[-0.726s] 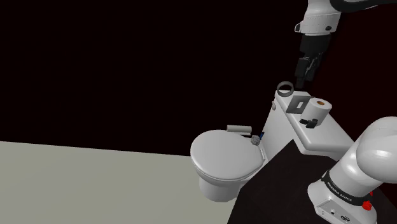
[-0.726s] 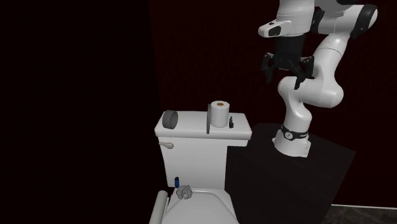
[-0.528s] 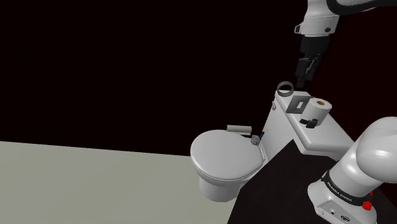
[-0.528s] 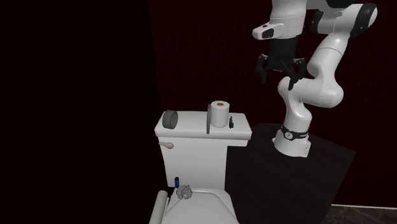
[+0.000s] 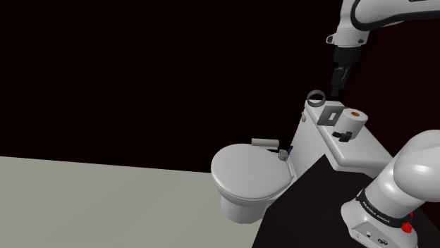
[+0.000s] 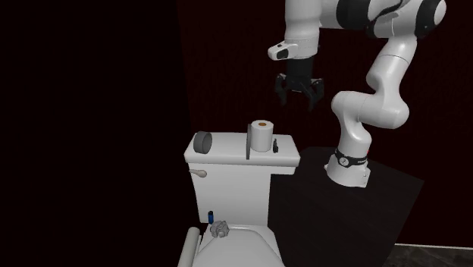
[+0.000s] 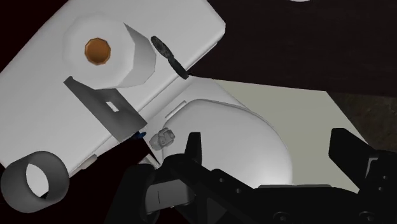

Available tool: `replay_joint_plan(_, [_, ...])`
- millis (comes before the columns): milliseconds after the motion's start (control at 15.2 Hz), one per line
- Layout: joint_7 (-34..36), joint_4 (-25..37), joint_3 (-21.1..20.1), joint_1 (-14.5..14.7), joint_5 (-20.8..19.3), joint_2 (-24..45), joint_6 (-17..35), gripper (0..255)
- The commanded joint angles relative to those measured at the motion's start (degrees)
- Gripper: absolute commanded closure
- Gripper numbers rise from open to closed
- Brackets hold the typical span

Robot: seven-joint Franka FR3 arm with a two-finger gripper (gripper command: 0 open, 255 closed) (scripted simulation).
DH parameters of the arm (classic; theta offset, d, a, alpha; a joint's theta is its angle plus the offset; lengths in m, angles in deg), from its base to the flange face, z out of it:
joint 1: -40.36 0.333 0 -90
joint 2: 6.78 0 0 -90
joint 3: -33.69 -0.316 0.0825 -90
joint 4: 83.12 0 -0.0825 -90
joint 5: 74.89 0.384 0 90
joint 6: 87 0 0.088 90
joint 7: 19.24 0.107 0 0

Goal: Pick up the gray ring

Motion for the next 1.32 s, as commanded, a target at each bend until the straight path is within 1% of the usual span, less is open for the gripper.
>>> replay_joint_plan(0, [-3.51,0.77,2.45,-0.3,-1.65,2.64,2.34,0])
replay_joint_plan(330, [-11.97,3.75,8.37,-0.82,-4.37,9.97,7.86,0])
replay_joint_plan(660, [-20.77,8.6,13.97,-0.87,-4.72,19.06,13.26,0])
replay_joint_plan(924, [-28.36,13.8,17.92,-0.97,-2.81,27.53,17.13,0])
replay_joint_plan(1254, [-38.55,22.05,21.26,-2.36,2.41,39.46,20.72,0])
